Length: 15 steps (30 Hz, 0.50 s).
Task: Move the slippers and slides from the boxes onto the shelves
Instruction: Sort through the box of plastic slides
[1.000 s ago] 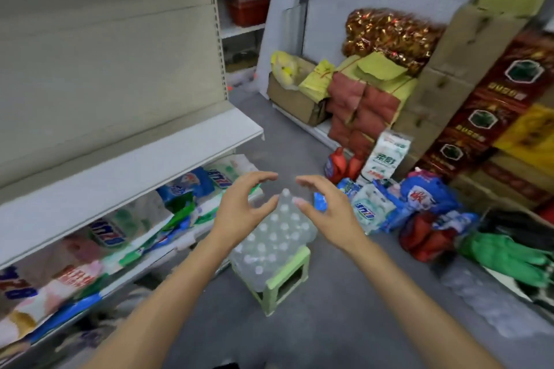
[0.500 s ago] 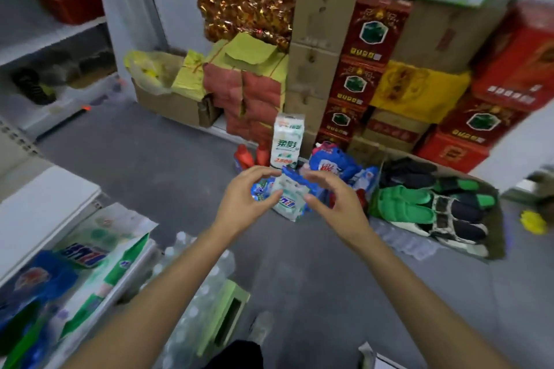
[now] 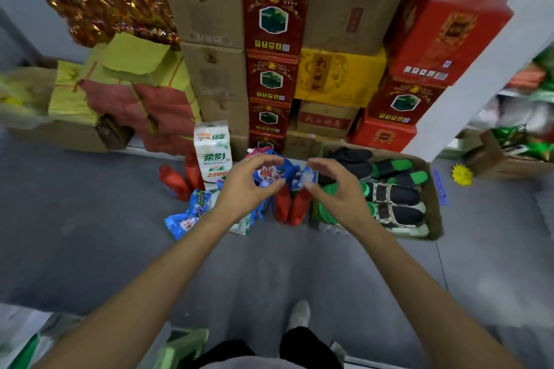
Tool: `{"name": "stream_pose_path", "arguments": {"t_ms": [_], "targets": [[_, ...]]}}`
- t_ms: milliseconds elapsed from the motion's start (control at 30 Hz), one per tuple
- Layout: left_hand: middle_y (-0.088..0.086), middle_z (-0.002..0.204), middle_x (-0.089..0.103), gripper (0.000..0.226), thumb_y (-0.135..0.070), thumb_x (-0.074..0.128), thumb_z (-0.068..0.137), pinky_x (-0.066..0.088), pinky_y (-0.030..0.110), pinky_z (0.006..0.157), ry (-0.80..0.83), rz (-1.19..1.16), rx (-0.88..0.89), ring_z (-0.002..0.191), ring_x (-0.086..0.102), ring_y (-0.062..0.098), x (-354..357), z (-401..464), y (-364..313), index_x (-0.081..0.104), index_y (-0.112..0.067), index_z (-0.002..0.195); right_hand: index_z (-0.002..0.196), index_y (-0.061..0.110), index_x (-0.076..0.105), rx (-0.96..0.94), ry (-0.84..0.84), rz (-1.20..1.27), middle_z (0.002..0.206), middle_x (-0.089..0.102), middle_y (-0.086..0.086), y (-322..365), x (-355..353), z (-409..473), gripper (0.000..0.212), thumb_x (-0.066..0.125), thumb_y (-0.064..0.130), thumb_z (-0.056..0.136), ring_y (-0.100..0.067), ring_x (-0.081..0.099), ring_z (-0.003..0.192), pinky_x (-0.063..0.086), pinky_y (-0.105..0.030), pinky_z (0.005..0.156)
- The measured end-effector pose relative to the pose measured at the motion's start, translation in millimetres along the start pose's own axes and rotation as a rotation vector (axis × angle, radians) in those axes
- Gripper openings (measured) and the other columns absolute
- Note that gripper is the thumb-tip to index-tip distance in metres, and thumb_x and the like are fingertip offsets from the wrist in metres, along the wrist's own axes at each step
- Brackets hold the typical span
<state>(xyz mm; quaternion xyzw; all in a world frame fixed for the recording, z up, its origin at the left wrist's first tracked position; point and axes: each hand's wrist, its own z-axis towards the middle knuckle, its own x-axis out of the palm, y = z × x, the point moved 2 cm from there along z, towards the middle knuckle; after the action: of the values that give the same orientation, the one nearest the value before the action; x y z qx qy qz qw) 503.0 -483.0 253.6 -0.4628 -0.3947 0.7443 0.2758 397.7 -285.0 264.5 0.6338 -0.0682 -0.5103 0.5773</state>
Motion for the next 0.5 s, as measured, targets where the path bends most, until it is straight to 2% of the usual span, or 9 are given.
{"name": "stream_pose_path", "arguments": {"t_ms": [200,500], "targets": [[-0.012,0.115,0.069,0.034,-0.025,0.08,0.082,0.05,0.034,0.097,0.005,0.067,0.001,0.111,0.062,0.003,59.2,74.3,-5.5,0.071,-0.025,0.115,0.128,0.021,0.06,0.018,0.066,-0.021,0.125,0.064,0.011,-58.5,-53.3,60.6,0.041,0.071,0.032,0.09,-0.003,0.058,0.119,0.049,-0.035,0.103],[-0.011,0.117,0.067,0.038,-0.039,0.071,0.083,0.049,0.04,0.096,0.037,0.078,-0.039,0.114,0.06,0.012,109.4,173.0,16.0,0.068,-0.028,0.119,0.128,0.018,0.062,0.051,0.115,-0.066,0.125,0.063,0.007,-122.9,-99.4,131.7,0.04,0.071,0.026,0.09,-0.002,0.057,0.114,0.045,-0.018,0.098]]}}
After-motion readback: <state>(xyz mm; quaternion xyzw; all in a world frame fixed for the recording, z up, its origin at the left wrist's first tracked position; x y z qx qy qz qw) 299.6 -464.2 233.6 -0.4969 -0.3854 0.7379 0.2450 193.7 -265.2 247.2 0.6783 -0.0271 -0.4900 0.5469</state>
